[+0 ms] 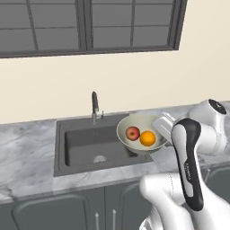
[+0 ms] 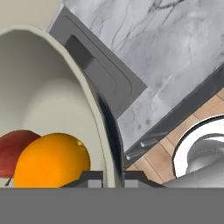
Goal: Dump the apple and orange from the bowl so the bowl can be washed. Place the bowl in the sink after clearing the leftovers.
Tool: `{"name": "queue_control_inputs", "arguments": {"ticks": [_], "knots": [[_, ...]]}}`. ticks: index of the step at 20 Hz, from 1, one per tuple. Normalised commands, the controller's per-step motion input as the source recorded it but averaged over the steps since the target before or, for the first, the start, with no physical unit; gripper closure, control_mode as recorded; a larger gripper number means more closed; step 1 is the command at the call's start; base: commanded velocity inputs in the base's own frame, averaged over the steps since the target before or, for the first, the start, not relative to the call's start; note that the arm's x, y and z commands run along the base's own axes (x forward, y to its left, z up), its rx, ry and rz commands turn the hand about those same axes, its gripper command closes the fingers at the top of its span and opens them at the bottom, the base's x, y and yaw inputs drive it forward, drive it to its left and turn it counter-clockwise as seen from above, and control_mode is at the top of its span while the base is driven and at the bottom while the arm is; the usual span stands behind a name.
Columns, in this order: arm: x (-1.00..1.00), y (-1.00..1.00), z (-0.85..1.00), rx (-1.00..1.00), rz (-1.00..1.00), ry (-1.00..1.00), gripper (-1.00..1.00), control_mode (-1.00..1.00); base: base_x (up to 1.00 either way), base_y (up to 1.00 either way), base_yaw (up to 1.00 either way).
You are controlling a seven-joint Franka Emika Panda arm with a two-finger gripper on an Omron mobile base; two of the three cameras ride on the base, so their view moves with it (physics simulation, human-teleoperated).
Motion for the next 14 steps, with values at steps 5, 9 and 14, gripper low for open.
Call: {"name": "queue_control_inputs", "arguments": {"ticks": [5,9,14], "knots": [[0.12,-0.02,0.0,0.0,0.0,0.0,1.0,-1.0,0.37,-0.22,0.0],[0.57,-0.23,-0.02,0.0,0.0,0.0,1.0,-1.0,0.0,0.0,0.0],[0.69,-0.06,-0.28,-0.09,0.0,0.03,1.0,-1.0,0.0,0.0,0.0]]}}
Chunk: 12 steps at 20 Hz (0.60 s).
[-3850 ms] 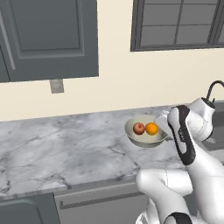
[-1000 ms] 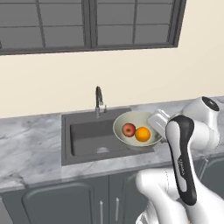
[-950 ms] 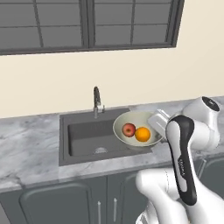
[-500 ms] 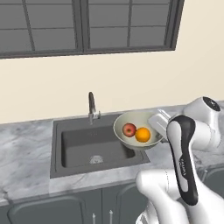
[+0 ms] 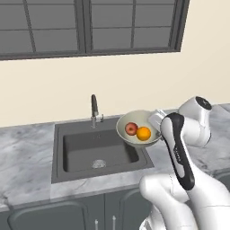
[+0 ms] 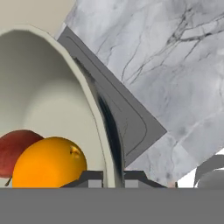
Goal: Dump the apple and orange from the bowl so the bowl can be washed. Place the bowl in the sink after clearing the leftovers.
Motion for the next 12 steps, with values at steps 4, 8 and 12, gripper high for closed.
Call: {"name": "queue_control_inputs", "arguments": {"ticks": [4,8,12], "knots": [[0.67,0.02,-0.44,-0.14,0.0,0.05,1.0,-1.0,0.0,0.0,0.0],[0.6,0.22,-0.58,-0.14,0.0,0.03,1.0,-1.0,0.0,0.0,0.0],[0.53,0.32,-0.56,-0.12,0.0,0.02,1.0,-1.0,0.0,0.0,0.0]]}}
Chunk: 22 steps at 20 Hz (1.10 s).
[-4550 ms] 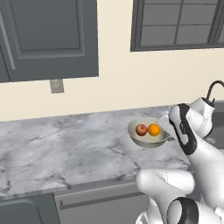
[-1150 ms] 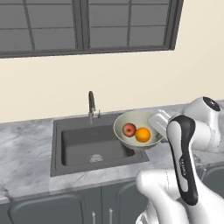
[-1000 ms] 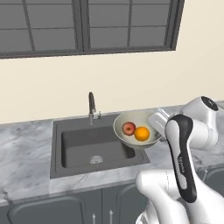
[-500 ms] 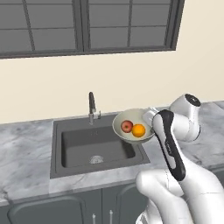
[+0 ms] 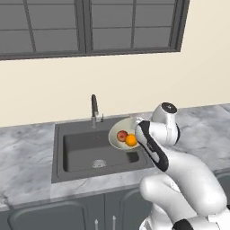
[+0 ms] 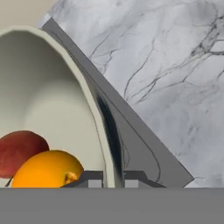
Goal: Dump the apple and orange from the bowl so the bowl can be washed. Place the bowl in the sink after clearing the leftovers.
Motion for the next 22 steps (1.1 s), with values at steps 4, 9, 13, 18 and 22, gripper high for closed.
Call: {"name": "queue_control_inputs", "arguments": {"ticks": [4,9,13,18,22], "knots": [[0.48,0.29,-0.3,-0.13,0.0,0.0,1.0,-1.0,0.0,0.0,0.0],[0.25,0.38,-0.17,-0.18,0.0,0.0,1.0,-1.0,0.0,0.0,0.0],[0.1,0.42,-0.12,-0.23,0.0,0.0,1.0,-1.0,0.0,0.0,0.0],[0.0,0.26,-0.09,-0.27,0.0,0.0,1.0,-1.0,0.0,0.0,0.0],[0.03,0.04,0.0,-0.17,0.0,-0.02,1.0,-1.0,0.0,0.0,0.0]]}}
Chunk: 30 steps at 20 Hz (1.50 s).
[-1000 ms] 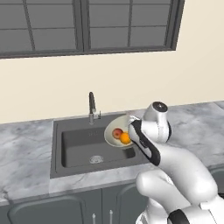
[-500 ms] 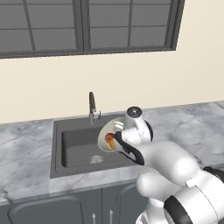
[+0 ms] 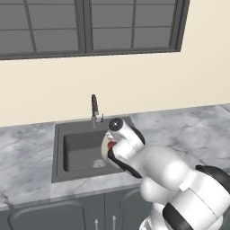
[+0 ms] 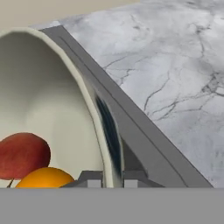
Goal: Dump the apple and orange from the bowl so the bowl can be washed. Place the bowl in the sink after clearing the leftovers.
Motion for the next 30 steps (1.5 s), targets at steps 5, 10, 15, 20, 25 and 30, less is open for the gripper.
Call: {"name": "queue_control_inputs", "arguments": {"ticks": [5,10,15,20,25,30], "knots": [[0.0,-0.13,0.0,-0.11,-0.02,-0.06,1.0,-1.0,0.0,0.0,0.0],[0.05,-0.02,0.0,-0.12,-0.03,-0.08,1.0,-1.0,0.0,0.0,0.0],[0.1,0.0,0.01,-0.15,-0.07,-0.03,1.0,-1.0,0.0,0.0,0.0],[0.08,0.0,0.0,-0.21,-0.06,-0.02,1.0,-1.0,0.0,0.0,0.0],[0.05,0.0,0.06,-0.2,-0.04,0.0,1.0,-1.0,0.0,0.0,0.0],[0.0,-0.03,0.16,-0.1,-0.03,0.0,1.0,-1.0,0.0,0.0,0.0]]}}
